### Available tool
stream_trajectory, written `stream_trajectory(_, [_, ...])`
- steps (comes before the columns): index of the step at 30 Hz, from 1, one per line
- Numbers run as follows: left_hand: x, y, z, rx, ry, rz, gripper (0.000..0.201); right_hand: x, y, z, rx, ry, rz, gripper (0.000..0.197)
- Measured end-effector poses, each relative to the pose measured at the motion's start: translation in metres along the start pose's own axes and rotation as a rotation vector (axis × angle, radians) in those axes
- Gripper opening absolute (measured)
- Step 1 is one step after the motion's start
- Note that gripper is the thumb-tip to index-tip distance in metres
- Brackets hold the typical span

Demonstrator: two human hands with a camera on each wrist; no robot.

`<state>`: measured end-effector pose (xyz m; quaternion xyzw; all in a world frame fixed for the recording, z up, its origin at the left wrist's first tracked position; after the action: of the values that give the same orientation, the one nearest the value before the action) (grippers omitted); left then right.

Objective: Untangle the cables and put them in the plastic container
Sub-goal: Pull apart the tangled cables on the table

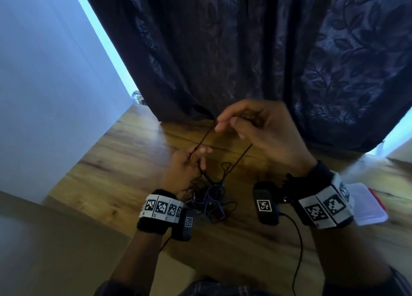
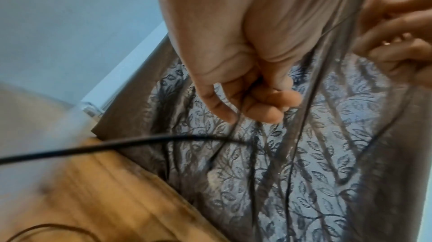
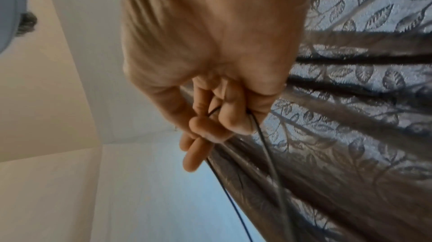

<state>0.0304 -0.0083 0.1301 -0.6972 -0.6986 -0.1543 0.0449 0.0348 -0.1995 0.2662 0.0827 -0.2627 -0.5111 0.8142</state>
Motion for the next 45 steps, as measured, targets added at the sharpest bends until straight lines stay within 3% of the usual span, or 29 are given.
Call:
stream_trajectory(3, [0.019, 0.004, 0.01, 0.017, -0.007, -0.027, 0.024, 0.013, -0.004, -0.015, -0.038, 0.076, -0.123, 0.018])
stream_trajectory(6, [0.042, 0.004, -0.006, -0.003, -0.076, -0.123, 0.024, 0.01, -0.016, -0.047, -0.201, -0.005, -0.121, 0.018])
stream_trajectory(8, [0.054, 0.001, -0.019, -0.018, -0.104, -0.149, 0.029, -0.002, -0.027, -0.072, -0.353, -0.183, 0.014, 0.023])
stream_trajectory(11, [0.054, -0.003, -0.034, -0.005, -0.075, -0.102, 0.031, -0.029, -0.04, -0.097, -0.495, -0.515, 0.337, 0.06])
stream_trajectory(13, [0.042, -0.007, -0.038, -0.003, -0.074, -0.067, 0.031, -0.048, -0.035, -0.095, -0.454, -0.458, 0.374, 0.077])
stream_trajectory(15, [0.03, -0.014, -0.039, 0.021, -0.116, -0.052, 0.032, -0.07, -0.024, -0.086, -0.356, -0.267, 0.347, 0.073])
stream_trajectory(19, [0.017, -0.03, -0.037, 0.062, -0.195, -0.077, 0.039, -0.094, -0.005, -0.087, -0.246, -0.117, 0.208, 0.024])
stream_trajectory(21, [0.015, -0.042, -0.033, 0.101, -0.261, -0.105, 0.043, -0.101, -0.004, -0.088, -0.198, -0.066, 0.202, 0.009])
stream_trajectory(27, [0.011, -0.063, -0.028, 0.189, -0.567, -0.128, 0.039, -0.103, -0.005, -0.089, -0.133, -0.093, 0.211, 0.01])
stream_trajectory(31, [0.011, -0.067, -0.029, 0.104, -0.651, -0.075, 0.032, -0.114, -0.01, -0.097, -0.132, -0.056, 0.207, 0.014])
stream_trajectory(33, [0.011, -0.068, -0.029, 0.065, -0.632, -0.077, 0.037, -0.125, -0.021, -0.104, -0.15, -0.081, 0.266, 0.025])
stream_trajectory(35, [0.015, -0.067, -0.028, 0.046, -0.592, -0.108, 0.044, -0.135, -0.038, -0.109, -0.159, -0.149, 0.377, 0.02])
stream_trajectory(37, [0.018, -0.064, -0.024, 0.016, -0.458, -0.134, 0.051, -0.14, -0.058, -0.107, -0.175, -0.204, 0.519, 0.016])
stream_trajectory(39, [0.017, -0.062, -0.021, -0.012, -0.245, -0.111, 0.058, -0.137, -0.068, -0.099, -0.141, -0.252, 0.602, 0.026])
stream_trajectory(43, [0.008, -0.066, -0.01, 0.028, 0.091, -0.073, 0.061, -0.109, -0.047, -0.078, -0.053, -0.33, 0.514, 0.017])
stream_trajectory(45, [0.004, -0.069, -0.007, 0.083, 0.065, -0.096, 0.053, -0.097, -0.031, -0.071, -0.005, -0.344, 0.455, 0.014])
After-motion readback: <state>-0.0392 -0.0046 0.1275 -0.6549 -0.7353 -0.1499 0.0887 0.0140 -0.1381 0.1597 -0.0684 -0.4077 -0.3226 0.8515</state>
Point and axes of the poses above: each hand's wrist, its own y-axis towards the middle knuckle, its own x-axis out of the back of the hand, z = x × y, the point moved 5 cm from there along y, towards the middle knuckle, and after that the axes turned 5 degrees about -y, right-handed, at the moved point
